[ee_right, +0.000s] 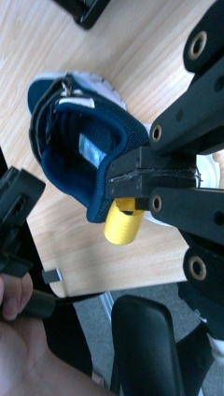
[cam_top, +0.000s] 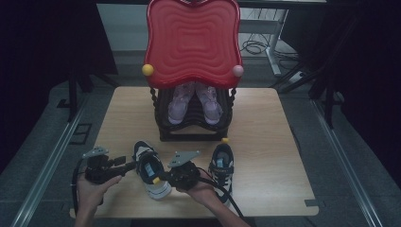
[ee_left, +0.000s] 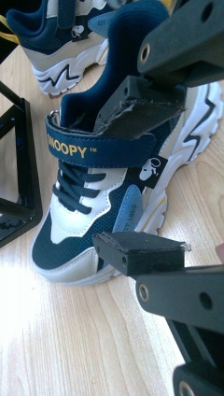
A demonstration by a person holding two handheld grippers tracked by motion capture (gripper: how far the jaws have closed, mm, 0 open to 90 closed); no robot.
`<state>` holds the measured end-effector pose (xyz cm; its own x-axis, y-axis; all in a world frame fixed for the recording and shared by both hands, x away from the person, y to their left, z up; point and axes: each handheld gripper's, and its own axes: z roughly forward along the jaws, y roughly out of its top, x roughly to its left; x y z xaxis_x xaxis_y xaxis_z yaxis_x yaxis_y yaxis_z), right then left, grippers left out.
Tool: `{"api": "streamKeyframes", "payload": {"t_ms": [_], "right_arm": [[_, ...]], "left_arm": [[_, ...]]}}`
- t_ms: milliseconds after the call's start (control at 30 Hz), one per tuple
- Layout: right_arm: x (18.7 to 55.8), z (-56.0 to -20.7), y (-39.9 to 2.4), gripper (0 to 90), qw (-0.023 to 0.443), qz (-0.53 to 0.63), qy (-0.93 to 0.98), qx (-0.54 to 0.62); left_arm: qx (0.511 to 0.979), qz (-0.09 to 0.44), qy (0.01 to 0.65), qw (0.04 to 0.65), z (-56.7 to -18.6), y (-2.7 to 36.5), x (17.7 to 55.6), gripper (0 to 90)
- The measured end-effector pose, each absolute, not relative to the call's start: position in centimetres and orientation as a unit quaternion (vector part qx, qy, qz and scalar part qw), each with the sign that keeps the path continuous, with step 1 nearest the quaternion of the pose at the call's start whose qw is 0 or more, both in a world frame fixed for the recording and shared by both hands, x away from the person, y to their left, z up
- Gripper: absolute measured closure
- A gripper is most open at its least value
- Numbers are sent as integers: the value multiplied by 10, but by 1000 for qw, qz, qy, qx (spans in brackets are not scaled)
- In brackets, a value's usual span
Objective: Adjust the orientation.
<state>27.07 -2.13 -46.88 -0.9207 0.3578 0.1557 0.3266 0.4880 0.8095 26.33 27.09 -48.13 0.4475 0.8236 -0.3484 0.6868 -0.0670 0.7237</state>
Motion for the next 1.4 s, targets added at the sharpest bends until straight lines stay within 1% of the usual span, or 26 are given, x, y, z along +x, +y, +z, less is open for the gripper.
{"api": "streamKeyframes", "payload": {"t_ms": [300,500,600,767,1100,1400], "right_arm": [[264,-476,-8,897,1,472,862,187],[266,-478,-16,897,12,472,858,204],[271,-482,-18,897,31,463,858,219],[277,-496,-13,897,27,446,864,231],[267,-501,4,897,11,461,864,202],[265,-509,16,897,2,467,863,194]], "left_arm": [[720,80,525,448,-481,277,263,419],[717,81,527,448,-480,280,262,419],[716,83,528,449,-480,280,262,419],[715,85,529,449,-481,281,262,419],[707,88,536,452,-481,290,260,419],[704,89,541,452,-482,295,260,419]]}}
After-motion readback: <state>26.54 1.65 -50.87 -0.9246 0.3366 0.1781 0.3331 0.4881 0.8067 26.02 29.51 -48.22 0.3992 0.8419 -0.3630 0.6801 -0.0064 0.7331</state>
